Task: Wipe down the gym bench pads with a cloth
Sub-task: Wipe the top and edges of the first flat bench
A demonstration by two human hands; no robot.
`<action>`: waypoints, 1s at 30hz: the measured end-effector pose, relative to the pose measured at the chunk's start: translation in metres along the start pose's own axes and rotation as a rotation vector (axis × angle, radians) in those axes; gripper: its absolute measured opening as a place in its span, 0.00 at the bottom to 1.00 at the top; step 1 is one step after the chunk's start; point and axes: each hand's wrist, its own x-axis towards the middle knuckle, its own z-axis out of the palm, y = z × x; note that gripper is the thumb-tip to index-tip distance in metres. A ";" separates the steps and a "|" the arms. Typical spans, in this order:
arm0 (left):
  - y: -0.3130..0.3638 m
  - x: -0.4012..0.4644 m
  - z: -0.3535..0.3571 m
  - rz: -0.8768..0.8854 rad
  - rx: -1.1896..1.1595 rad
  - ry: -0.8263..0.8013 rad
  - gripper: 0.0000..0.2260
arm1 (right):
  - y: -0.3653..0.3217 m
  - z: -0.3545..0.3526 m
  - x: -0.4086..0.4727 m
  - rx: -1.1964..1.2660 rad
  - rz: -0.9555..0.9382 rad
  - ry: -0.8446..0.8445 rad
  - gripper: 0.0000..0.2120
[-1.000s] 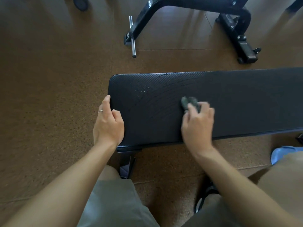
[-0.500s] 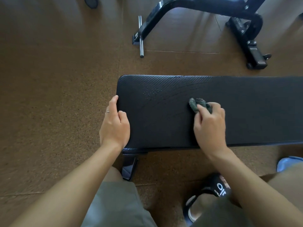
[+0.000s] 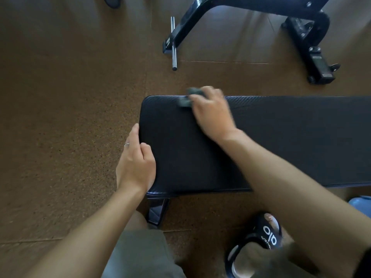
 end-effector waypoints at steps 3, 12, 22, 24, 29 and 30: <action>0.001 0.000 0.001 -0.002 -0.005 0.002 0.24 | 0.074 -0.029 -0.018 -0.078 0.341 0.049 0.13; 0.004 -0.001 0.001 -0.005 0.011 0.007 0.24 | -0.065 0.016 0.019 -0.033 0.252 0.000 0.07; 0.006 -0.003 0.000 -0.002 0.027 0.006 0.24 | 0.092 -0.031 -0.010 -0.113 0.370 -0.044 0.16; 0.007 -0.003 0.001 -0.002 0.038 0.016 0.24 | 0.139 -0.061 -0.030 -0.192 0.572 -0.023 0.18; 0.008 -0.004 0.001 -0.004 0.056 0.014 0.24 | 0.111 -0.051 -0.014 -0.215 0.763 0.039 0.19; 0.008 -0.005 0.001 -0.005 0.055 0.013 0.24 | 0.085 -0.039 -0.007 -0.195 0.710 0.024 0.20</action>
